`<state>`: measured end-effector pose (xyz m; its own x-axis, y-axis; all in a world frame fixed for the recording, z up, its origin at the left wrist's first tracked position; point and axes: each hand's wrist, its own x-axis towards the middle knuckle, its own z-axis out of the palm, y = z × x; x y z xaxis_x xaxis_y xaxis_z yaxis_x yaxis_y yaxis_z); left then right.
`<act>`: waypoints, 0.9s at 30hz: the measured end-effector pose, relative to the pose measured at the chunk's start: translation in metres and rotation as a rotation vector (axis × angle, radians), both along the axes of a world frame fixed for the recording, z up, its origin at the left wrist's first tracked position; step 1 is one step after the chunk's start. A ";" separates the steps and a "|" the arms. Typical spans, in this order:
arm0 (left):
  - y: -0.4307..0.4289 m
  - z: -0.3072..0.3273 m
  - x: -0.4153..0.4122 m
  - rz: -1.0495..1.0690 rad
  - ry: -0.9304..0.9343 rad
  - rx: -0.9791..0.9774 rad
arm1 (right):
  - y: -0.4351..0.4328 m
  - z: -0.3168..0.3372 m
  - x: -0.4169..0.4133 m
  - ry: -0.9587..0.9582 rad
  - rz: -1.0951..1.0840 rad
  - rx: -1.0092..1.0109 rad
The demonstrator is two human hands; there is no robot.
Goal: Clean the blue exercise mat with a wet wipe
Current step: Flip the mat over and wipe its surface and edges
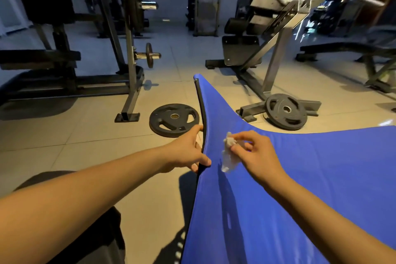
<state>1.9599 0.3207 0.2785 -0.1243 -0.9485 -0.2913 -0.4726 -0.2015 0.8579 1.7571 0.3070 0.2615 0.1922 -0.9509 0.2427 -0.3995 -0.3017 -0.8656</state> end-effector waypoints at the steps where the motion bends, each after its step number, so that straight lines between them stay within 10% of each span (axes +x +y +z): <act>1: 0.003 -0.001 0.001 -0.014 0.001 -0.023 | 0.003 0.008 0.006 -0.005 0.023 0.011; 9: 0.006 0.006 0.004 -0.152 0.054 -0.090 | 0.002 0.038 0.033 0.401 0.020 -0.047; 27: -0.006 -0.001 -0.004 -0.118 0.074 -0.094 | -0.032 0.022 0.029 0.215 0.074 -0.228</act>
<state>1.9557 0.3144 0.2778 -0.2540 -0.9488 -0.1877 -0.4233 -0.0655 0.9036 1.7865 0.2752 0.2837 0.3283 -0.8584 0.3943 -0.5356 -0.5129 -0.6708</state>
